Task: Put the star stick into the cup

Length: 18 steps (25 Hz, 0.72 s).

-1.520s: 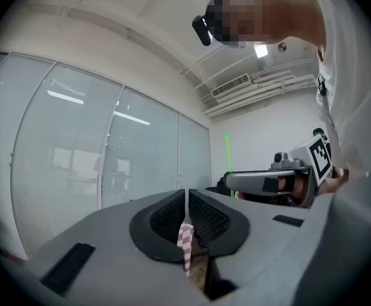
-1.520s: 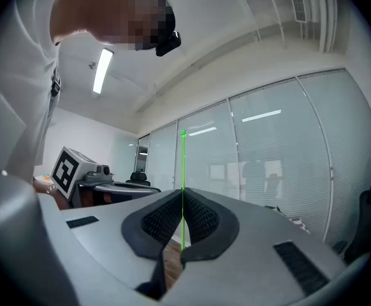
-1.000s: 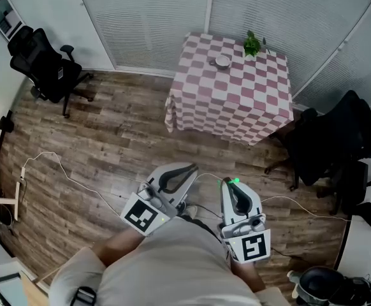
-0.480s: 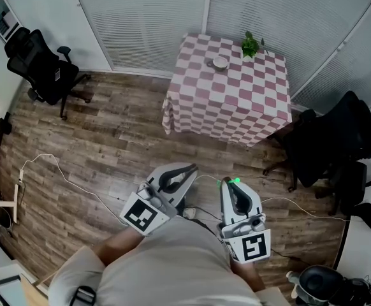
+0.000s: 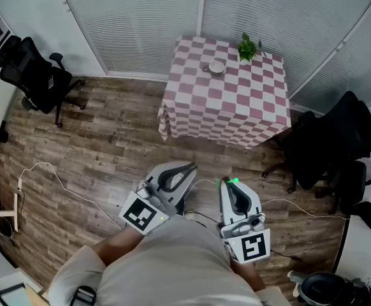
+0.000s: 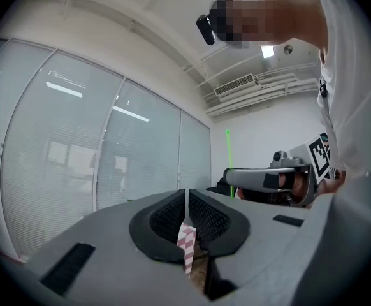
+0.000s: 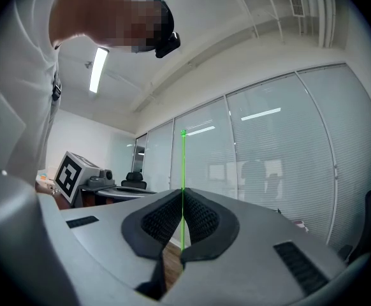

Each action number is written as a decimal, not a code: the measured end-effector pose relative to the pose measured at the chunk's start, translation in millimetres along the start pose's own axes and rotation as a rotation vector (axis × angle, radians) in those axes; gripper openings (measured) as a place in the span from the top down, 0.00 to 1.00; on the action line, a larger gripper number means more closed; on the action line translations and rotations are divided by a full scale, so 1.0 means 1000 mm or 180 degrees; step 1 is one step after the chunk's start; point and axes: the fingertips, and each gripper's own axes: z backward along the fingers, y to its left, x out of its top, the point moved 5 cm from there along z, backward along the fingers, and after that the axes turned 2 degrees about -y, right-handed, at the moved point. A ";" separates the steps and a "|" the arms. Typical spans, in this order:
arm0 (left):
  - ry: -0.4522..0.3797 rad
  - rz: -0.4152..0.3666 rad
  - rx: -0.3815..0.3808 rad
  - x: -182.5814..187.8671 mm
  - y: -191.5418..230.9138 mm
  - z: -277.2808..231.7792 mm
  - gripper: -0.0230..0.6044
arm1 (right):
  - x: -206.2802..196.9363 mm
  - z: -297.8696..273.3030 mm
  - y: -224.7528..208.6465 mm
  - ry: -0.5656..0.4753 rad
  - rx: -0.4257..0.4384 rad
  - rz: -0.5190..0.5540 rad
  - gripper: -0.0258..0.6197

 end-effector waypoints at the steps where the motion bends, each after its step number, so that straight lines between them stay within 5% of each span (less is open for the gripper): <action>1: -0.0003 0.0009 -0.0002 0.000 0.005 -0.004 0.89 | -0.001 -0.005 -0.003 0.0001 -0.0001 -0.0004 0.91; 18: 0.0030 0.0082 -0.0112 -0.005 0.092 -0.055 0.89 | -0.011 -0.097 -0.047 0.0015 -0.0150 -0.0099 0.91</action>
